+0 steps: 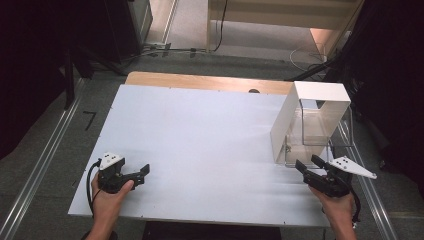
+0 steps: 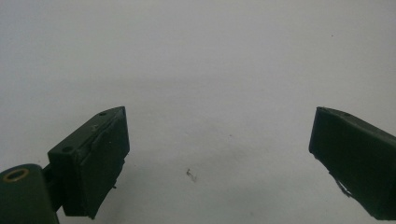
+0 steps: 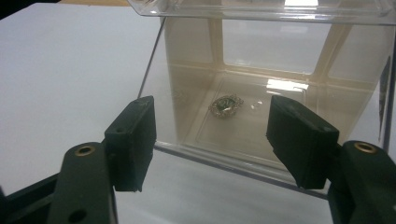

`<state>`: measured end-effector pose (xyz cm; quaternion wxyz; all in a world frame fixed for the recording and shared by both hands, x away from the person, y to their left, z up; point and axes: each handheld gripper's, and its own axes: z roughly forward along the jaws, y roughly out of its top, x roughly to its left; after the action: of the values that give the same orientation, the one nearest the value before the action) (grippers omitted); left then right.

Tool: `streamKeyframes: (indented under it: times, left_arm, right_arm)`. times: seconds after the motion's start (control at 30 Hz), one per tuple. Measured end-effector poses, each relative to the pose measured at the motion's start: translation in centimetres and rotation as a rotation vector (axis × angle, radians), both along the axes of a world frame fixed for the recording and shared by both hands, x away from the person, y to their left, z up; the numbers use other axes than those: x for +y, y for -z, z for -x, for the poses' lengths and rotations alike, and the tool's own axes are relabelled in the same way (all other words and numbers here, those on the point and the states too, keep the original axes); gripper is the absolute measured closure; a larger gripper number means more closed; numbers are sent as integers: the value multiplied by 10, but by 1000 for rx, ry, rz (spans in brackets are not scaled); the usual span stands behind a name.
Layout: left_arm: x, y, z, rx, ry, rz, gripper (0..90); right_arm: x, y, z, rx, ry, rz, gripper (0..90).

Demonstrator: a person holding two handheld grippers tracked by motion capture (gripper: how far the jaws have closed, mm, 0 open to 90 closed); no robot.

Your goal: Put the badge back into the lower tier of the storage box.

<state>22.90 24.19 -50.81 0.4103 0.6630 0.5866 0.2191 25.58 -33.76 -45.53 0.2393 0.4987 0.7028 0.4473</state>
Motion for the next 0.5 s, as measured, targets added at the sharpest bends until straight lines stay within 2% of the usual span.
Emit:
streamKeyframes:
  times: [0.5]
  left_arm:
    - [0,0,0,0,0,0,53]
  right_arm:
    - [4,0,18,-7,-32,10,233]
